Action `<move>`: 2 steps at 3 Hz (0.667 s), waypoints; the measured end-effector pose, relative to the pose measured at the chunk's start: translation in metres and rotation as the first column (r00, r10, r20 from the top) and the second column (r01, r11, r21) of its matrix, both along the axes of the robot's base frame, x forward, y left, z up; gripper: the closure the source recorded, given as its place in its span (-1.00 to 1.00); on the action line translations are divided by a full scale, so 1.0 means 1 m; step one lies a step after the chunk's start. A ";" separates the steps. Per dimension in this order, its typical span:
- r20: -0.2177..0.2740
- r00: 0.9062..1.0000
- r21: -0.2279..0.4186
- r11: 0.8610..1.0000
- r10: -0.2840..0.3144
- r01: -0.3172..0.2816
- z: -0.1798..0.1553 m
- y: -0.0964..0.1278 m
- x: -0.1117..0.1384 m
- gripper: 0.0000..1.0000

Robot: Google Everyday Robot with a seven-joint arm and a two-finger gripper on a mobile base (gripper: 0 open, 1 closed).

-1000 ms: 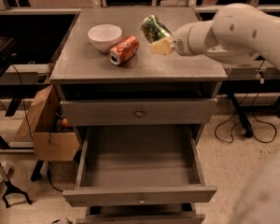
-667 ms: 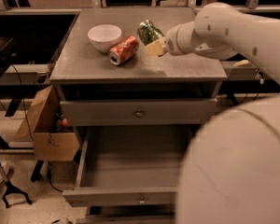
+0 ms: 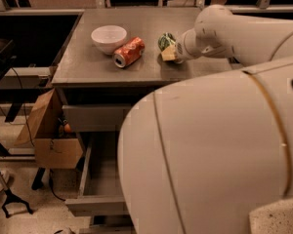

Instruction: Pick green can from middle drawer and place on counter

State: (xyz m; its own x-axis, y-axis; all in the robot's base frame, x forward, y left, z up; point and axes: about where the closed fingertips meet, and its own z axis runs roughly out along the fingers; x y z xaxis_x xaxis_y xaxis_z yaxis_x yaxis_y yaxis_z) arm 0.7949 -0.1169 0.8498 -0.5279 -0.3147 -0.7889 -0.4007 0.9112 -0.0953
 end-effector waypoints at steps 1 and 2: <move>-0.004 1.000 0.002 1.000 -0.017 0.017 -0.001 -0.006 0.000 -1.00; -0.004 1.000 0.002 1.000 -0.017 0.017 -0.001 -0.006 0.000 -1.00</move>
Offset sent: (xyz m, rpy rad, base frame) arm 0.0002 -0.0060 -0.0007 0.0021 0.0038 -0.0170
